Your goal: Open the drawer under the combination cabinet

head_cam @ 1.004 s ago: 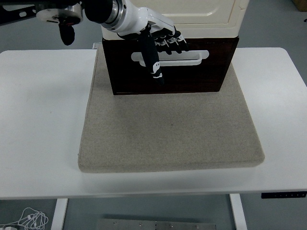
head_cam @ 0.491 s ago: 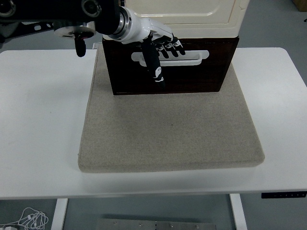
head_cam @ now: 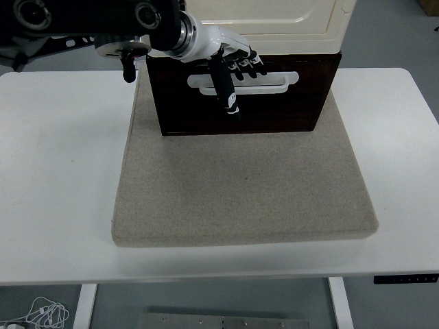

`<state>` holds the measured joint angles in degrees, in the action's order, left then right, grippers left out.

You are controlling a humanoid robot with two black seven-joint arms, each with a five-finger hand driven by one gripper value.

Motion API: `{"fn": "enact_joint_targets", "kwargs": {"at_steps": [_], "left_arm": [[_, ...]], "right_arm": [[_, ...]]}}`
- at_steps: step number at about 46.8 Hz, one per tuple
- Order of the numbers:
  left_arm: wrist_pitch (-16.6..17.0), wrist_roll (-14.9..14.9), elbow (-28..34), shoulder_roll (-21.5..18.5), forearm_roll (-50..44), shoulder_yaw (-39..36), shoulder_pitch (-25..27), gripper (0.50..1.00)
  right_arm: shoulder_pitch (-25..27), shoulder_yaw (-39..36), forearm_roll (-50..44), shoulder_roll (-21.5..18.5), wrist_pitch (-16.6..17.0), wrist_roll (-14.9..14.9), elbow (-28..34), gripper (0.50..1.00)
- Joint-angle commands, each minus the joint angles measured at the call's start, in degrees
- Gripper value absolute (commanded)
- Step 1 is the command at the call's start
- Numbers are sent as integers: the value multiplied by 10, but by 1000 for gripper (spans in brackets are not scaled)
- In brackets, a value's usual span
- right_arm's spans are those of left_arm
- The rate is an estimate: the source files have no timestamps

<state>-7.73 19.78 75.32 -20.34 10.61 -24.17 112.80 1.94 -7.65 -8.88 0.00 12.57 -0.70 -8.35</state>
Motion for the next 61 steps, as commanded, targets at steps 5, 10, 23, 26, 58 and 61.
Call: {"fn": "enact_joint_targets", "kwargs": {"at_steps": [5,10,23,26,58,61], "left_arm": [[0,0,-10,5,0,0,-7,1000],[0,0,-16,5,6,0,-9,1000],[0,0,-19,7,9,1,-21,1000],[0,0,-19,7,9,1,-22,1000],[0,0,-36,25,14,1,-32,1000],[0,0,-36,25,14,1,-33,1000]], "right_arm": [[0,0,0,0,0,0,0,926],[0,0,0,0,0,0,0,926],[0,0,0,0,0,0,0,926],[0,0,0,0,0,0,0,926],[0,0,0,0,0,0,0,926],[0,0,0,0,0,0,0,926]]}}
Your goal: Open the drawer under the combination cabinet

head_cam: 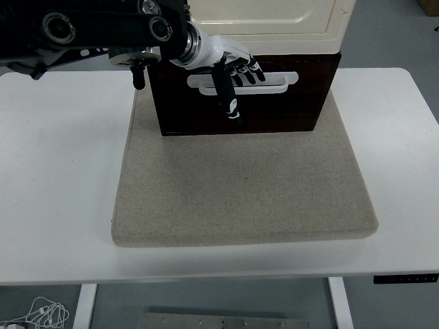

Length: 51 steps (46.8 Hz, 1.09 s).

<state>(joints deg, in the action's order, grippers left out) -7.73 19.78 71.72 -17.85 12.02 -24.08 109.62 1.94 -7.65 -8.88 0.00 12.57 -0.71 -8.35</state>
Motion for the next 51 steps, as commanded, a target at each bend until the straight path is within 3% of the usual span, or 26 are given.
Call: {"fn": "enact_joint_targets", "kwargs": {"at_steps": [1,51], "left_arm": [[0,0,0,0,0,0,-1,1000],[-9,0,-3,11,3,1,-6,1000]], "right_arm": [[0,0,0,0,0,0,0,926],[0,0,0,0,0,0,0,926]]}}
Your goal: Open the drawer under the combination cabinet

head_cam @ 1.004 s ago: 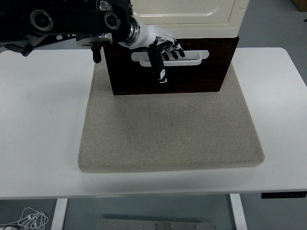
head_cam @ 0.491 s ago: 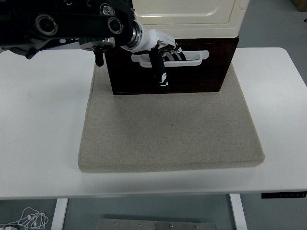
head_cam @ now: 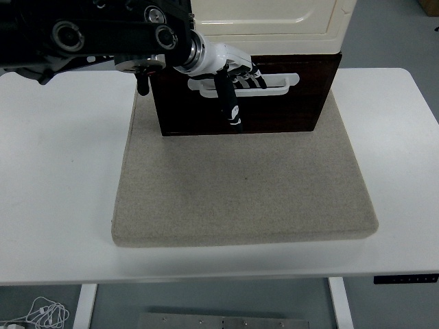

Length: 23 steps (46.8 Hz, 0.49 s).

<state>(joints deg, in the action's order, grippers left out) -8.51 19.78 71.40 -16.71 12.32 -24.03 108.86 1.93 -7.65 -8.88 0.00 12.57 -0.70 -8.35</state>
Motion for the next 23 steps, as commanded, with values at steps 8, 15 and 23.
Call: {"fn": "enact_joint_targets", "kwargs": {"at_steps": [8,15,23], "left_arm": [[-6,0,1,-2,0,1,5,1000],[-22,0,1,-3,0,3,7,1000],[-40,0,1,-6,0,7,10,1000]], "right_arm": [[0,0,0,0,0,0,0,926],[0,0,0,0,0,0,0,926],[0,0,0,0,0,0,0,926]]}}
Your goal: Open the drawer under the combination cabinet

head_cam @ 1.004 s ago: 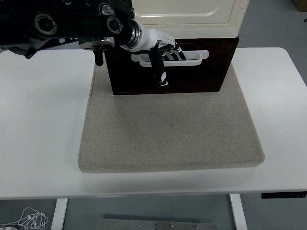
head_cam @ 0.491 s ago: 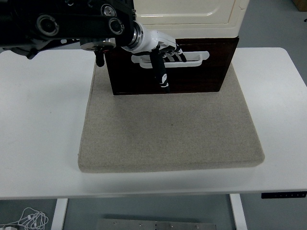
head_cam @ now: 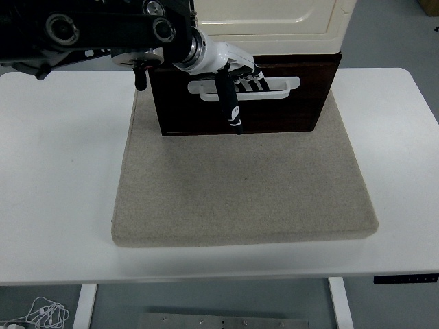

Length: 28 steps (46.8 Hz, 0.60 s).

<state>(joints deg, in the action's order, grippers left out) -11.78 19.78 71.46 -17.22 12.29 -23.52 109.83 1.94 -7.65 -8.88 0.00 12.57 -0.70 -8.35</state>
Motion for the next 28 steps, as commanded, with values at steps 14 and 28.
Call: {"fn": "enact_joint_targets", "kwargs": {"at_steps": [14,28], "left_arm": [[-17,1,4,-2,-1,2,5,1000],[-41,2,4,-2,-2,18,6,1000]], "right_arm": [[0,0,0,0,0,0,0,926],[0,0,0,0,0,0,0,926]]}}
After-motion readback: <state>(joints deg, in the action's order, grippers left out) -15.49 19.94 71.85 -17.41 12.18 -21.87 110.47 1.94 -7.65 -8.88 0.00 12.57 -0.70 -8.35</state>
